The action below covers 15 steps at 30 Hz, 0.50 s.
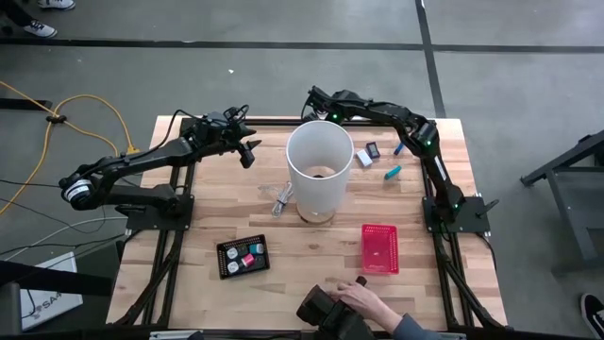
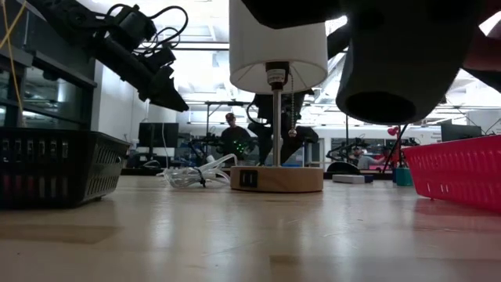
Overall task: Pick & Place Office items
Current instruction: Put the black charger adapter into the black bin
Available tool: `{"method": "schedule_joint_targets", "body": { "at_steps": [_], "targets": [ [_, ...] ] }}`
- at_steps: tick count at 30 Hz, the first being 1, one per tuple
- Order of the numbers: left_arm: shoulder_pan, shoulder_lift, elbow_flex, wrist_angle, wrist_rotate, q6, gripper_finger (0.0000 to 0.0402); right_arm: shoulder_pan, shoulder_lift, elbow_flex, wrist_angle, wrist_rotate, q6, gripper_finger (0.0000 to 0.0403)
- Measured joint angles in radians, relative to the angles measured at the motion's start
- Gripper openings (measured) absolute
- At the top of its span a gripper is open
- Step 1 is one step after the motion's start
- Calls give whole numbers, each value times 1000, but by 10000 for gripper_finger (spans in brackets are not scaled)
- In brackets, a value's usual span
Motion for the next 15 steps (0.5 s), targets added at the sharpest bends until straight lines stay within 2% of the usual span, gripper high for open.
{"method": "schedule_joint_targets", "body": {
  "at_steps": [15],
  "targets": [
    [0, 0, 0, 0, 0, 0, 172, 13, 30, 0, 14, 0, -19, 231]
  ]
}}
